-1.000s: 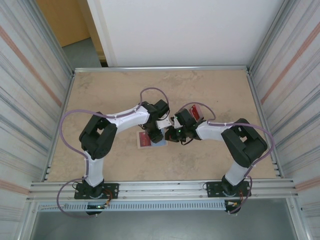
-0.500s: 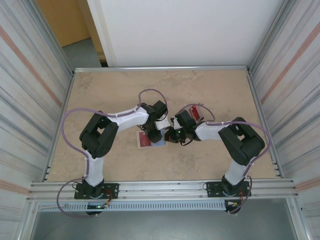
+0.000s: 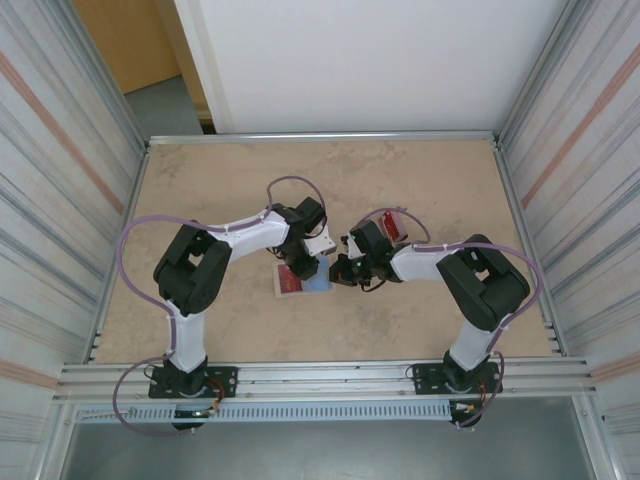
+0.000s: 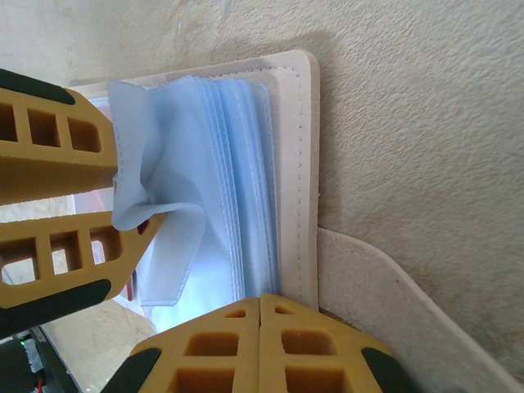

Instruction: Put the credit cards into the card holder

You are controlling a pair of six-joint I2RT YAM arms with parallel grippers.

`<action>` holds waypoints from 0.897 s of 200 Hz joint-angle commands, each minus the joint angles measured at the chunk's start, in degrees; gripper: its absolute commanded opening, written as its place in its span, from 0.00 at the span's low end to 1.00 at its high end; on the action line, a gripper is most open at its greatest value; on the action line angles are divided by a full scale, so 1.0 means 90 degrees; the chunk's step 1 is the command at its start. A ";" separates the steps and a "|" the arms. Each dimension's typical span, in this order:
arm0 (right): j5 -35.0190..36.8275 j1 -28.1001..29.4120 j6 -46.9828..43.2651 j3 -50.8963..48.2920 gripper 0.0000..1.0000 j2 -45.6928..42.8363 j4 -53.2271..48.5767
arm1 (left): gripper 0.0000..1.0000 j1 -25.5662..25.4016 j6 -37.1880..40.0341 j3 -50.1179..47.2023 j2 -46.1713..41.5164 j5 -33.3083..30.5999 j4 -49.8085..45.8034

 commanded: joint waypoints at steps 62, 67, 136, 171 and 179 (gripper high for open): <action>-0.0377 -0.0159 0.0748 -0.0448 0.09 -0.0564 0.0548 | 0.23 0.0034 -0.0053 -0.0179 -0.0079 0.0203 -0.0187; -0.0379 -0.0150 0.0834 -0.0491 0.10 -0.0591 0.0642 | 0.23 0.0037 -0.0062 -0.0179 -0.0087 0.0206 -0.0180; -0.0175 -0.0010 0.1989 -0.0949 0.16 -0.0716 0.1948 | 0.25 0.0078 -0.0177 -0.0120 -0.0119 0.0330 -0.0216; 0.0065 0.0182 0.2602 -0.1117 0.17 -0.0650 0.2715 | 0.25 0.0106 -0.0201 -0.0135 -0.0157 0.0387 -0.0212; 0.0160 0.0210 0.2834 -0.1143 0.18 -0.0648 0.2762 | 0.25 0.0122 -0.0210 -0.0146 -0.0162 0.0406 -0.0216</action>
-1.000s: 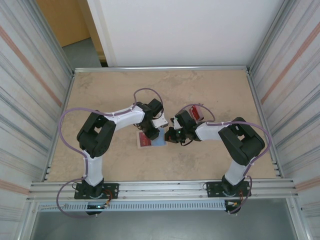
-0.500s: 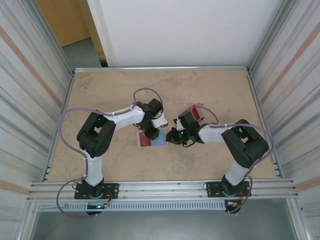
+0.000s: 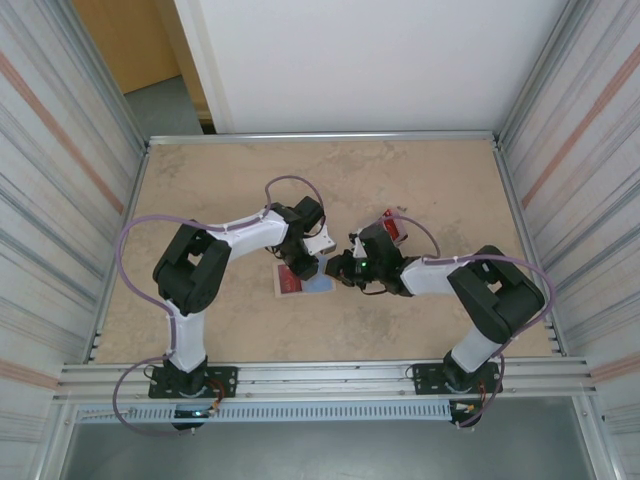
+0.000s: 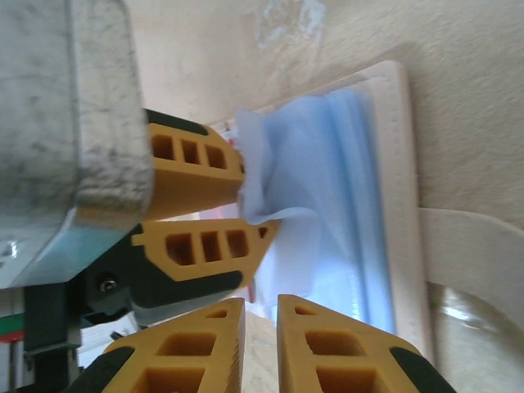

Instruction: Put the credit cards into the card holder

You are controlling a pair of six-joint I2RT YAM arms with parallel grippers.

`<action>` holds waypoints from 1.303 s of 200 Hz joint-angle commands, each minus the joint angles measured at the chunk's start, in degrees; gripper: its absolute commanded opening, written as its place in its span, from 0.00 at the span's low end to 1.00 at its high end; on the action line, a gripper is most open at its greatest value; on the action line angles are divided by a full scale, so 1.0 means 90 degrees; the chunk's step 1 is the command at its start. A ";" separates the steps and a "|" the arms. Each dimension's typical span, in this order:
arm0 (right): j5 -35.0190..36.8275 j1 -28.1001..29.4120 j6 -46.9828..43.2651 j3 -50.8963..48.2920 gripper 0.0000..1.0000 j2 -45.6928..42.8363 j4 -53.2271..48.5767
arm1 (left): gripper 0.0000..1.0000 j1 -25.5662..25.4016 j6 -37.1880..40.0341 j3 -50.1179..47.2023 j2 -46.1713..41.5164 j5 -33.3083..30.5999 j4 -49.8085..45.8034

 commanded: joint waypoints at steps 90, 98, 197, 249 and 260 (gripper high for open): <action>0.0768 0.0284 0.1118 -0.0310 0.21 0.0241 0.0637 | 0.25 0.0093 -0.0117 -0.0152 -0.0189 0.0256 -0.0199; 0.0747 0.0299 0.1145 -0.0298 0.21 0.0326 0.0699 | 0.25 0.0090 -0.0119 -0.0152 -0.0180 0.0256 -0.0209; 0.0577 0.0329 0.1334 -0.0220 0.17 0.0864 0.1312 | 0.25 0.0088 -0.0128 -0.0113 -0.0086 0.0292 -0.0228; 0.0527 0.0350 0.1276 -0.0183 0.00 0.0862 0.1334 | 0.26 0.0093 -0.0142 -0.0074 -0.0164 0.0294 -0.0266; 0.0528 0.0351 0.1259 -0.0173 0.00 0.0831 0.1298 | 0.30 0.0093 -0.0156 -0.0066 -0.0240 0.0295 -0.0288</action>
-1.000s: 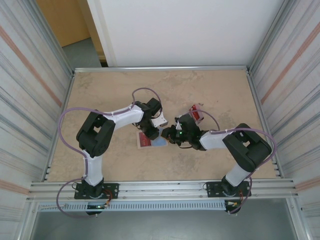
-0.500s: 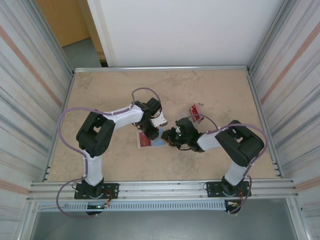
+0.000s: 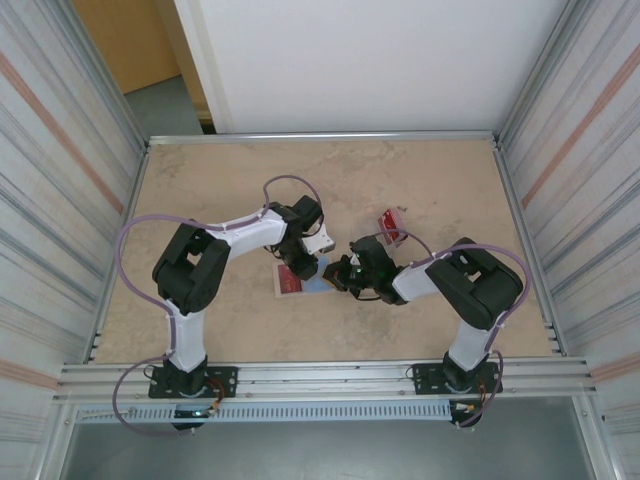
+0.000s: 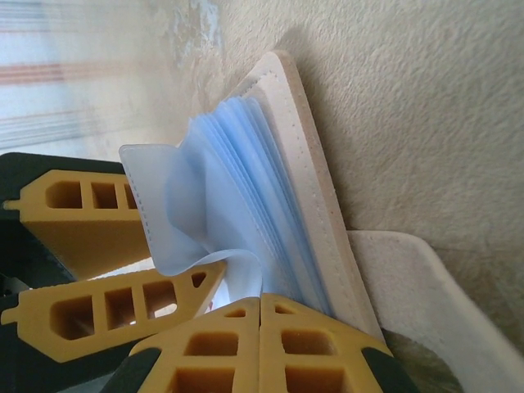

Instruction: Put the credit cards into the card holder

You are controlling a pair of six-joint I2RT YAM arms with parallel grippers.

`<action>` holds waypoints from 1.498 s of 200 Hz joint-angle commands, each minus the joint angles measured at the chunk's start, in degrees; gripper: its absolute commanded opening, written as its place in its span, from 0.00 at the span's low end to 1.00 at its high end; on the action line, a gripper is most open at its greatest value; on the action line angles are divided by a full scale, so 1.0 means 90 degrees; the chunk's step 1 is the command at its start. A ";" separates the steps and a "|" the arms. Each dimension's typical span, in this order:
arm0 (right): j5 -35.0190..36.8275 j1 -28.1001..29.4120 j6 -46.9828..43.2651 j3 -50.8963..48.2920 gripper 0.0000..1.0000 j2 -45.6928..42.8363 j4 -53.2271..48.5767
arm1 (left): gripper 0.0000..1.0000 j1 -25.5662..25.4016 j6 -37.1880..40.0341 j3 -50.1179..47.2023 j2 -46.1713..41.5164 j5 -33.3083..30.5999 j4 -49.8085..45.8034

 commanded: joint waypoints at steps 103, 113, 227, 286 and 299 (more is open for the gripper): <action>0.0440 0.0478 -0.1296 0.0678 0.00 -0.0619 -0.1387 | 0.54 0.0801 -0.0104 -0.0193 -0.1700 0.0695 -0.0518; 0.0458 0.0545 -0.1484 0.0844 0.00 -0.0618 -0.1580 | 0.55 0.0970 -0.0127 -0.0251 -0.1777 0.0743 -0.0494; 0.0123 0.0988 -0.2331 0.2129 0.22 0.0169 -0.2463 | 0.57 0.1929 -0.0252 -0.0577 -0.1877 0.1191 -0.0400; -0.0056 0.0990 -0.2348 0.2443 0.23 0.0649 -0.2538 | 0.34 0.1932 -0.0247 -0.0517 -0.1723 0.1271 -0.0422; -0.0066 0.0990 -0.2346 0.2523 0.22 0.0739 -0.2596 | 0.23 0.1932 -0.0260 -0.0530 -0.1706 0.1375 -0.0437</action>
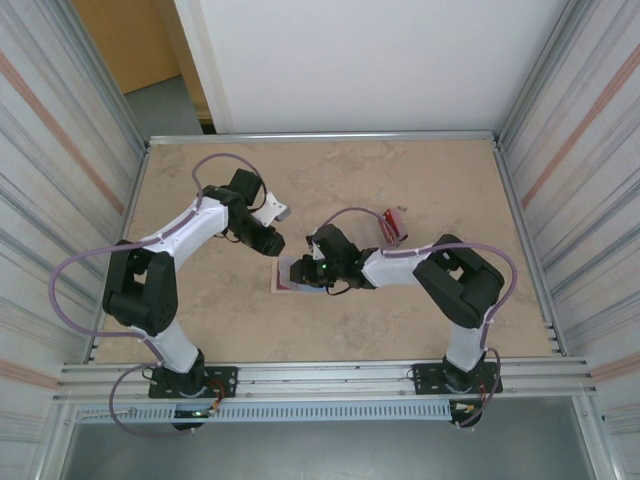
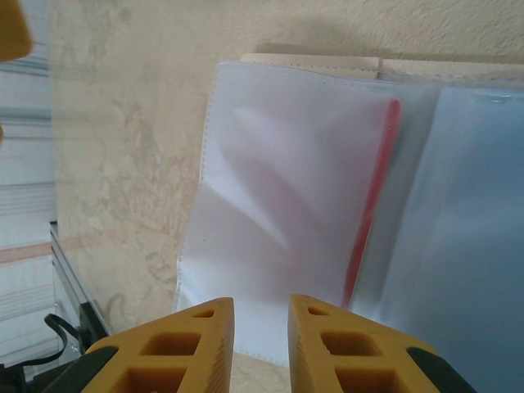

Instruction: Put the credit cards into the card holder

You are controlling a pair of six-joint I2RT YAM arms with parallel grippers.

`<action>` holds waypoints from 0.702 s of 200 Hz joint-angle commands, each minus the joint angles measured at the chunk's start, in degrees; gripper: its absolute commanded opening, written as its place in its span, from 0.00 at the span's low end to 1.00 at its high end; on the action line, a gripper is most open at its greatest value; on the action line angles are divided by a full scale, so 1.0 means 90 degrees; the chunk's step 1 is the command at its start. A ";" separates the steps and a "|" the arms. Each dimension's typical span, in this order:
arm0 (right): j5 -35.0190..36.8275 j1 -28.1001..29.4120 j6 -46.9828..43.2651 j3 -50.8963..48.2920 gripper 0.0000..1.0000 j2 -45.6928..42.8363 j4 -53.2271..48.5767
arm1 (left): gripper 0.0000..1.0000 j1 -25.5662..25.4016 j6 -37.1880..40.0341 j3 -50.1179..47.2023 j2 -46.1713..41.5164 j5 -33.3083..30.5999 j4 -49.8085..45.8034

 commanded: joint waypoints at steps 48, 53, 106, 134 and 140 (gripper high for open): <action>-0.0146 0.0048 -0.0225 0.0460 0.12 0.0370 -0.0496 | 0.02 -0.0293 -0.0076 -0.0121 0.0347 0.0474 -0.0091; -0.0133 0.0043 -0.0220 0.0445 0.11 0.0346 -0.0484 | 0.02 -0.0322 -0.0075 -0.0130 0.0407 0.0470 -0.0086; 0.0029 0.0101 -0.0287 0.0345 0.00 0.0178 -0.0542 | 0.01 -0.0486 -0.0155 -0.0180 0.0855 0.0181 0.0005; -0.0014 0.0092 -0.0245 0.0356 0.00 0.0404 -0.0440 | 0.01 -0.0540 -0.0152 -0.0287 0.0973 -0.0098 0.0098; -0.0013 0.0099 -0.0247 0.0364 0.00 0.0447 -0.0435 | 0.01 -0.0541 -0.0154 -0.0310 0.1000 -0.0159 0.0137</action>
